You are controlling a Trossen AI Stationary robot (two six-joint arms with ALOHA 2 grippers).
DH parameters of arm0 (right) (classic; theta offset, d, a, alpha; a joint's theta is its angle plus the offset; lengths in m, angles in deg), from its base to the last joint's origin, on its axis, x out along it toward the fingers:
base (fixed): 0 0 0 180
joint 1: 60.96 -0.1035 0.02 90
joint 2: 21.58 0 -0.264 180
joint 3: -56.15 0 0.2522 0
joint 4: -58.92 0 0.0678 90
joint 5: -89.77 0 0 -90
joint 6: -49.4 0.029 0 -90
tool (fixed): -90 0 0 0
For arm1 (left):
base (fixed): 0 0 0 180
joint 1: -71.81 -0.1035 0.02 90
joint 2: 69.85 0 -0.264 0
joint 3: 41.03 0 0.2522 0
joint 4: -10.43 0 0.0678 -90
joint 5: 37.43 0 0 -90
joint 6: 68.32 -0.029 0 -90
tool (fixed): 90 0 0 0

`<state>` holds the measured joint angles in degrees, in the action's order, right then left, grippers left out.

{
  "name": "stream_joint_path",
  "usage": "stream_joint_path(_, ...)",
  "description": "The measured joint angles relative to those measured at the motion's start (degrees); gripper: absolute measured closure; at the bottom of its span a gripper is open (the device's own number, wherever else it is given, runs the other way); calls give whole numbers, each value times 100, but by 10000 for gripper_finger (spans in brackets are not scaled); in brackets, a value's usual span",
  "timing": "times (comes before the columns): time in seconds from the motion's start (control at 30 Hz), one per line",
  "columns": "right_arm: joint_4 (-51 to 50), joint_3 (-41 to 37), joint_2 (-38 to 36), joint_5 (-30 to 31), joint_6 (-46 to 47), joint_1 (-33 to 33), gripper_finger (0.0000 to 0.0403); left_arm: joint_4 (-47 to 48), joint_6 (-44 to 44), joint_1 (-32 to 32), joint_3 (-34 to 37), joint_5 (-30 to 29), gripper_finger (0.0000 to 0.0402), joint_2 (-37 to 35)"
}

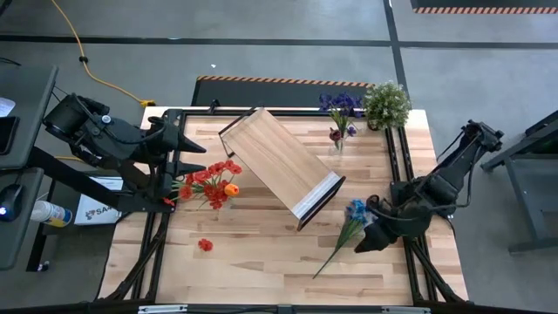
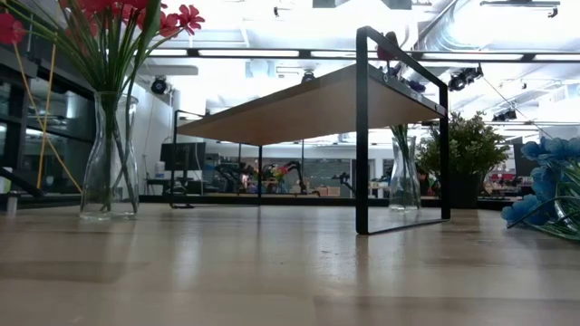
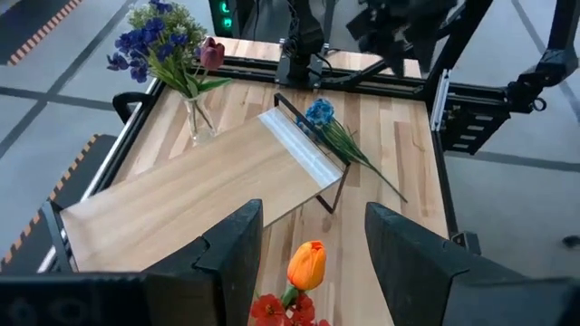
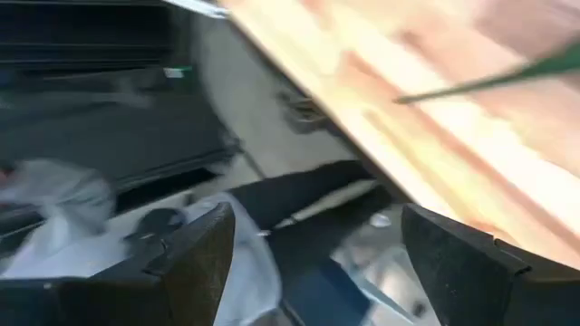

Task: Pick and place flowers into a vace then onto a shelf
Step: Put the blue flowers into the top transparent vase

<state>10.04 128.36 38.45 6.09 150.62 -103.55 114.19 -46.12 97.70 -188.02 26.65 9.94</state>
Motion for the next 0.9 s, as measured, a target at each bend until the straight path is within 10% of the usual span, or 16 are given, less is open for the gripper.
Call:
stream_joint_path(0.43,-2178,-2,332,-719,509,31,100,1,562,2,0,3,172,82)
stream_joint_path(0.9,-1257,-2,2446,-868,696,784,100,1,377,2,0,136,172,139)
